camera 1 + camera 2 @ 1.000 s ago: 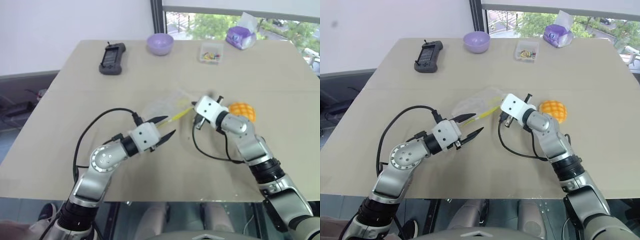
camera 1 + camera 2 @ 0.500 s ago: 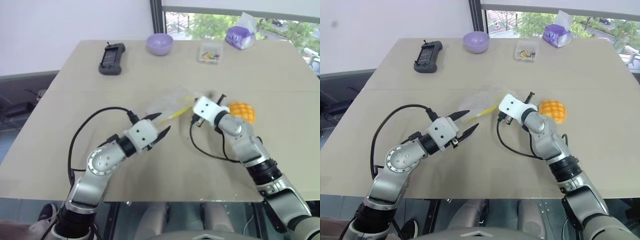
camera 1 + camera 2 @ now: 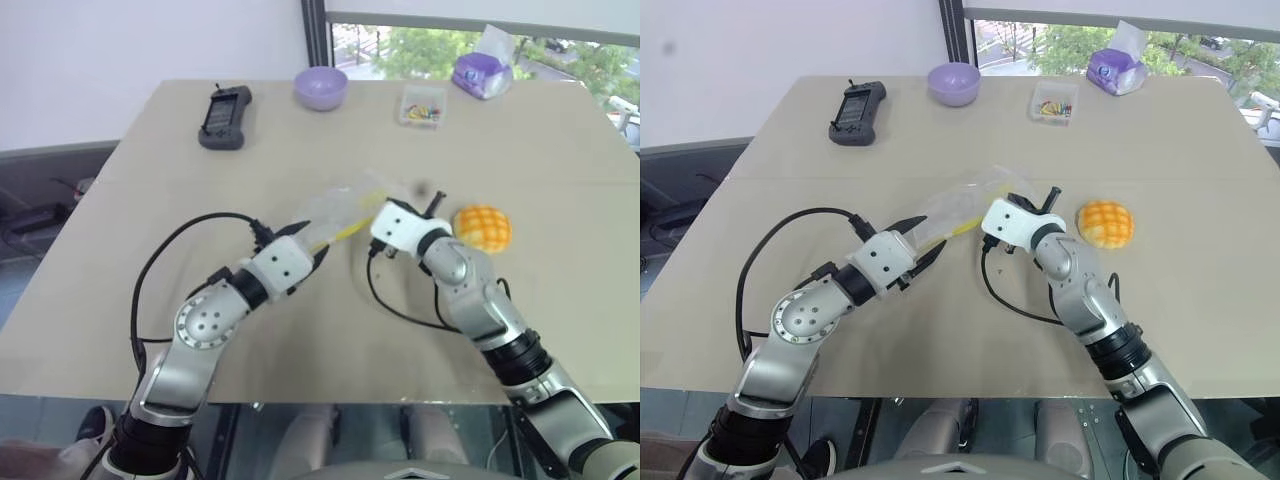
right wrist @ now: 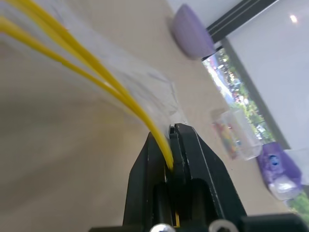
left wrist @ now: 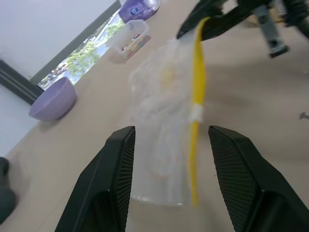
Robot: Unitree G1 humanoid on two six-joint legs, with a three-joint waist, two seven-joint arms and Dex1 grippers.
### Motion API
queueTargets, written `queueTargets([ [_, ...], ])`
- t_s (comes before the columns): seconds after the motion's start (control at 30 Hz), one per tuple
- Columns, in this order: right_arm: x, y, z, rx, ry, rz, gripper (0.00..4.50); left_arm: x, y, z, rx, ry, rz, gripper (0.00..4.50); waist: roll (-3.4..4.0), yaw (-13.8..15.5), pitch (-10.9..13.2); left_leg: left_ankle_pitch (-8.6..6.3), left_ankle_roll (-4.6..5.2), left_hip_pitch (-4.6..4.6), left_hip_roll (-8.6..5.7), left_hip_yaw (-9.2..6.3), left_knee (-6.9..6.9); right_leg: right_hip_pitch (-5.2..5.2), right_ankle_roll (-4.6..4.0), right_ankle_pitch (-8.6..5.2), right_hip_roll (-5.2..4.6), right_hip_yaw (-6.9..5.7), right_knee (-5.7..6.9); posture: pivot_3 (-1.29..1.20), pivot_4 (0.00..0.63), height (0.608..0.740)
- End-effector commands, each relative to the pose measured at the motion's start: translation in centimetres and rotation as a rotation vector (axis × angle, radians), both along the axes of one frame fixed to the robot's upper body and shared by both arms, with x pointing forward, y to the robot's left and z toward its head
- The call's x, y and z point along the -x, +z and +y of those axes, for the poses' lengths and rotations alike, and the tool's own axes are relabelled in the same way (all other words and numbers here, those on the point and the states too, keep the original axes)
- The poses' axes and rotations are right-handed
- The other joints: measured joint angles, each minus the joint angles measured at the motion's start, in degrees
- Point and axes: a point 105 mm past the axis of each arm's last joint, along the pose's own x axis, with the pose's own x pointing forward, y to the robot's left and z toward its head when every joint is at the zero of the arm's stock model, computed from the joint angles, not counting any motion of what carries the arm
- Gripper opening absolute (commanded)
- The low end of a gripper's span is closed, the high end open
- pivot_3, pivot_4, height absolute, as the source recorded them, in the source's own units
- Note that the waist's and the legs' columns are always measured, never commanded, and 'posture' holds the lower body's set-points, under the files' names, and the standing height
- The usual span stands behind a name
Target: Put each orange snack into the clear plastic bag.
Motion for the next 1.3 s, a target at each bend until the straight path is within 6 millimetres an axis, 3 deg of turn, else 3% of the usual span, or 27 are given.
queueTargets([
  [0.03,0.4,1.8,0.3,-0.02,0.013,-0.056,0.0,0.0,0.4,-0.1,-0.006,0.005,-0.029,2.54,0.0,0.0,0.0,0.0,0.0,0.0,0.0,0.0,0.0,0.0,0.0,0.0,0.0,0.0,0.0,0.0,0.15,0.74],
  [0.63,0.0,2.1,0.3,-0.036,0.002,-0.066,0.0,-0.1,0.1,0.0,-0.043,-0.011,-0.029,2.54,0.0,0.0,0.0,0.0,0.0,0.0,0.0,-0.02,-0.01,0.0,0.0,0.0,0.0,-0.01,0.0,0.0,0.15,0.74],
  [0.73,0.0,2.1,0.3,-0.038,0.002,-0.066,0.0,-0.2,0.2,0.0,-0.043,-0.011,-0.036,1.87,0.0,0.0,0.0,0.0,0.0,0.0,0.0,-0.02,-0.01,0.0,0.0,0.0,0.0,-0.01,0.0,0.0,0.15,0.74],
  [0.87,0.1,2.1,0.4,-0.038,0.004,-0.063,0.0,-0.2,0.2,-0.1,-0.041,-0.014,-0.042,0.09,0.0,0.0,0.0,0.0,0.0,0.0,0.0,-0.02,-0.01,0.0,0.0,0.0,0.0,-0.01,0.0,0.0,0.15,0.74],
  [1.07,0.3,1.7,0.4,-0.056,0.023,-0.018,0.0,-0.2,-0.1,0.0,-0.038,-0.009,-0.04,0.09,0.0,0.0,0.0,0.0,0.0,0.0,0.0,-0.02,-0.01,0.0,0.0,0.0,0.0,-0.01,0.0,0.0,0.15,0.74],
  [1.23,1.7,1.8,0.6,-0.052,0.126,0.035,0.0,-0.5,0.0,0.2,-0.03,0.008,-0.049,0.09,0.0,0.1,0.0,0.0,0.0,-0.01,0.0,-0.03,-0.01,0.0,0.0,0.0,-0.01,-0.02,-0.02,0.0,0.15,0.74],
  [1.3,2.2,1.9,0.5,-0.053,0.162,0.064,0.59,-0.6,-0.1,0.2,-0.023,0.01,-0.048,0.0,0.0,0.1,0.0,0.0,0.0,-0.02,-0.01,-0.03,-0.01,0.0,0.0,0.0,-0.01,-0.02,-0.02,0.0,0.15,0.74],
])
